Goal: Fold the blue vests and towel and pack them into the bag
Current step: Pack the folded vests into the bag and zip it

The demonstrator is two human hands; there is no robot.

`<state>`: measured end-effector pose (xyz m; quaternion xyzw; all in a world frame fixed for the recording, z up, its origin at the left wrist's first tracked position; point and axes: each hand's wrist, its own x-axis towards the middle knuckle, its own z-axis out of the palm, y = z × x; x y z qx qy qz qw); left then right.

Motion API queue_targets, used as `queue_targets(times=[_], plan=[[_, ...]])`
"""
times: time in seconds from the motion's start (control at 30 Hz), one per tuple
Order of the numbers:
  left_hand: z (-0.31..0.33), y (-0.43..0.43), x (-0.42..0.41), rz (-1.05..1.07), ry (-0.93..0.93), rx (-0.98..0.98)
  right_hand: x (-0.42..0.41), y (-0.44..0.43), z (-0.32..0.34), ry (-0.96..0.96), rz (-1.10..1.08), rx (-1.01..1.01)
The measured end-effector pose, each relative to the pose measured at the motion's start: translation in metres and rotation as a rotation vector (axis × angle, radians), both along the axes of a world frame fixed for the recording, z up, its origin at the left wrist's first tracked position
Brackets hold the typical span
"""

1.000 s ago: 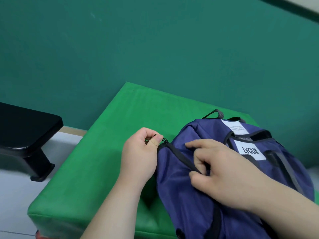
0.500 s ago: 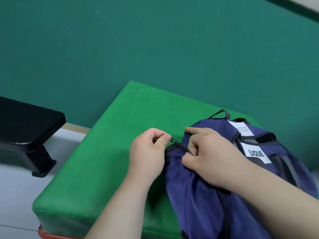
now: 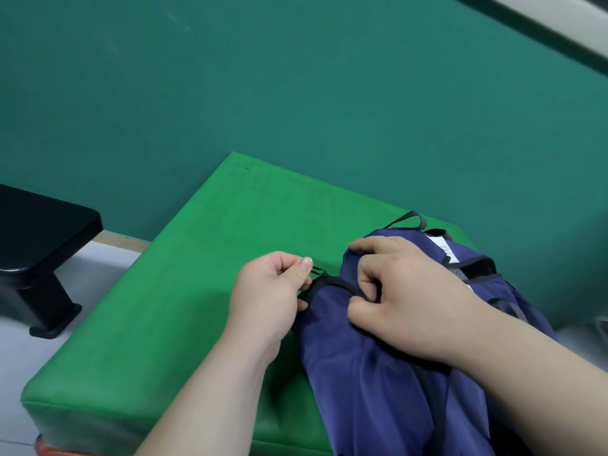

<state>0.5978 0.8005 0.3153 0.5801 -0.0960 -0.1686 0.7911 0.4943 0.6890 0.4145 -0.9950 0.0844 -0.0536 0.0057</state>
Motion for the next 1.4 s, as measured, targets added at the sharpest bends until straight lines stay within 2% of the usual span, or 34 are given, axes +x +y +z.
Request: queue_targets(times=[0.2,0.33,0.5,0.73,0.83,1.0,1.13,1.23,1.4], plan=[[0.002,-0.001,0.007,0.023,0.033,-0.019,0.037,0.019,-0.005,0.081,-0.052,-0.275],[0.000,0.001,0.011,0.017,0.043,-0.017,0.051,0.012,-0.014,0.128,-0.018,-0.161],[0.000,0.001,0.014,-0.034,0.096,0.011,0.045,-0.006,-0.011,0.063,0.056,-0.051],[0.006,-0.010,0.008,-0.209,0.252,0.006,0.027,-0.021,0.005,0.068,0.124,-0.084],[0.013,-0.006,0.003,-0.183,0.173,0.011,0.019,-0.021,0.005,0.031,0.149,-0.064],[0.029,-0.002,-0.002,-0.048,-0.071,0.060,0.012,-0.016,0.005,-0.019,0.198,-0.015],[0.033,-0.009,-0.002,-0.008,-0.106,0.095,0.014,-0.018,0.006,0.006,0.184,-0.019],[0.032,-0.011,-0.001,-0.038,-0.057,0.081,0.013,-0.019,0.007,0.010,0.180,-0.036],[0.019,-0.005,0.007,-0.171,0.162,0.054,0.019,-0.017,0.004,0.066,0.198,-0.099]])
